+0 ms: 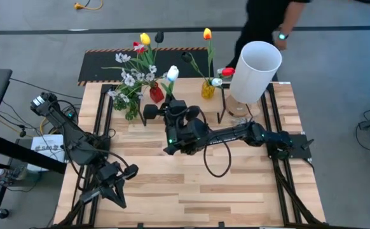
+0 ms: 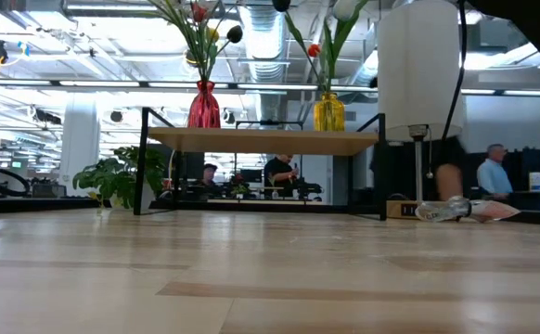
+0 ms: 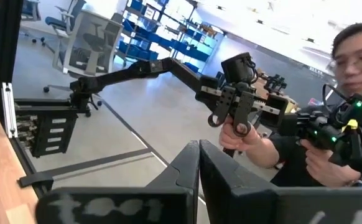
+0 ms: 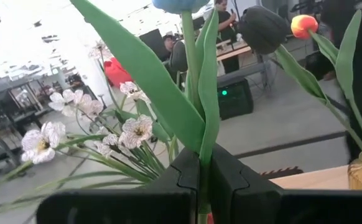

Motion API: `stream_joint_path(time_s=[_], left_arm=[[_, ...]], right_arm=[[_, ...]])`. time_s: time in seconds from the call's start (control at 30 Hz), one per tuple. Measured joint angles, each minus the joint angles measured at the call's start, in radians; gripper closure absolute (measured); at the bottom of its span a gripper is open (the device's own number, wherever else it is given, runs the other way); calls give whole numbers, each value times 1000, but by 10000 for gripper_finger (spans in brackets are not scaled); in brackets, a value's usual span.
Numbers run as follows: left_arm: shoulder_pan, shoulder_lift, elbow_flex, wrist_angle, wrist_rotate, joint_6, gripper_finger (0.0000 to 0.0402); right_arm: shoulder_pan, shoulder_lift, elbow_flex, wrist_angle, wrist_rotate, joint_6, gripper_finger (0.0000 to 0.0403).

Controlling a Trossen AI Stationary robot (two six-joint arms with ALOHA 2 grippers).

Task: Pick and place flowers into a vace then onto a shelf
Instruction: Put the white flower into the yellow vase on the shelf

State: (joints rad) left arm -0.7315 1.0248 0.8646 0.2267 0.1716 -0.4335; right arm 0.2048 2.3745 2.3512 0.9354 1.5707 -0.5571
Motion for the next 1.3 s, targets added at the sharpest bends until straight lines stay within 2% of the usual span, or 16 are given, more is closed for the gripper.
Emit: stream_joint_path(time_s=[0.2,0.37,0.67,0.83,1.3], left_arm=[[-11,0,0,-87,48,0,401],[-46,0,0,-263,47,1,401],[-106,8,-1,-563,-247,27,401],[-106,10,-1,-598,-265,23,401],[-106,10,-1,-603,-266,74,401]], right_arm=[[10,0,0,-11,0,-93,400],[17,0,0,-11,0,-202,399],[-30,0,0,36,0,-277,401],[-74,0,0,228,0,-416,402],[-155,-9,0,159,-2,-446,398]])
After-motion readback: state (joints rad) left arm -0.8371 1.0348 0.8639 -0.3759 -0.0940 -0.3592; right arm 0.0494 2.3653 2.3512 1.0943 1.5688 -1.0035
